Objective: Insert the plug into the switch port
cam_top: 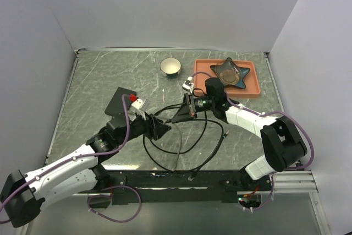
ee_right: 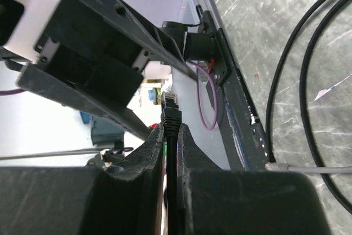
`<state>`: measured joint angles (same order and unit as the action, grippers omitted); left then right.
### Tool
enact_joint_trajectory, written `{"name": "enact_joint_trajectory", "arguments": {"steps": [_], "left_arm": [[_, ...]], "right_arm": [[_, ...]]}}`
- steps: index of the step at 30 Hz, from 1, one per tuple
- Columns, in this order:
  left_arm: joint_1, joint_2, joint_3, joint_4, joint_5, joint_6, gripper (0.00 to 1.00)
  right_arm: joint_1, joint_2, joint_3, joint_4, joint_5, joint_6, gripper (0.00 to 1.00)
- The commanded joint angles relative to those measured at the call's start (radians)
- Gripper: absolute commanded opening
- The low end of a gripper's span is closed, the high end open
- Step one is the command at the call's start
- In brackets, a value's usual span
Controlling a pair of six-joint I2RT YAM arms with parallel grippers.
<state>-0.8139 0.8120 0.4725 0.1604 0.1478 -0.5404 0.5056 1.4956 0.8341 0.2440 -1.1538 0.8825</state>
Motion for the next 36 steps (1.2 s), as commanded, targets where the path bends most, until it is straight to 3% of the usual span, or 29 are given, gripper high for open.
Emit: {"name": "enact_joint_trajectory", "arguments": {"steps": [1,3,12,13,16,20,21,22,24,25,28,33,36], "left_arm": [[-0.025,0.018,0.026,0.082,-0.040,0.030,0.57],[-0.030,0.024,0.029,0.088,-0.045,0.030,0.49],[-0.060,0.052,0.049,0.106,-0.082,0.030,0.31],[-0.064,0.056,0.051,0.110,-0.073,0.031,0.28],[-0.065,0.078,0.063,0.114,-0.048,0.039,0.01],[-0.067,0.079,0.069,0.110,-0.057,0.030,0.01],[-0.067,0.075,0.068,0.105,-0.059,0.016,0.01],[-0.065,0.069,0.066,0.100,-0.065,0.016,0.01],[-0.065,0.058,0.075,0.065,-0.083,-0.001,0.01],[-0.059,0.059,0.095,0.044,-0.086,-0.003,0.01],[-0.035,0.104,0.161,-0.053,-0.030,-0.010,0.01],[0.024,0.269,0.239,-0.142,0.125,-0.065,0.01],[0.076,0.360,0.261,-0.127,0.252,-0.114,0.01]], "right_arm": [[-0.012,0.005,-0.013,0.083,-0.041,0.033,0.00],[-0.013,0.003,-0.015,0.081,-0.043,0.032,0.00],[-0.013,0.015,-0.029,0.087,-0.053,0.032,0.00],[-0.013,0.014,-0.029,0.087,-0.053,0.032,0.00],[-0.013,0.018,-0.029,0.083,-0.061,0.024,0.00],[-0.015,0.006,-0.009,0.034,-0.057,-0.041,0.00],[-0.016,-0.001,0.023,-0.067,-0.047,-0.081,0.07],[-0.018,-0.014,0.048,-0.147,-0.026,-0.135,0.26],[-0.018,-0.063,0.144,-0.344,0.112,-0.333,0.46],[-0.016,-0.083,0.172,-0.479,0.164,-0.383,0.65],[-0.016,-0.173,0.238,-0.637,0.359,-0.503,0.88],[-0.016,-0.317,0.284,-0.729,0.655,-0.586,0.97],[-0.016,-0.402,0.263,-0.713,0.721,-0.613,0.98]]}}
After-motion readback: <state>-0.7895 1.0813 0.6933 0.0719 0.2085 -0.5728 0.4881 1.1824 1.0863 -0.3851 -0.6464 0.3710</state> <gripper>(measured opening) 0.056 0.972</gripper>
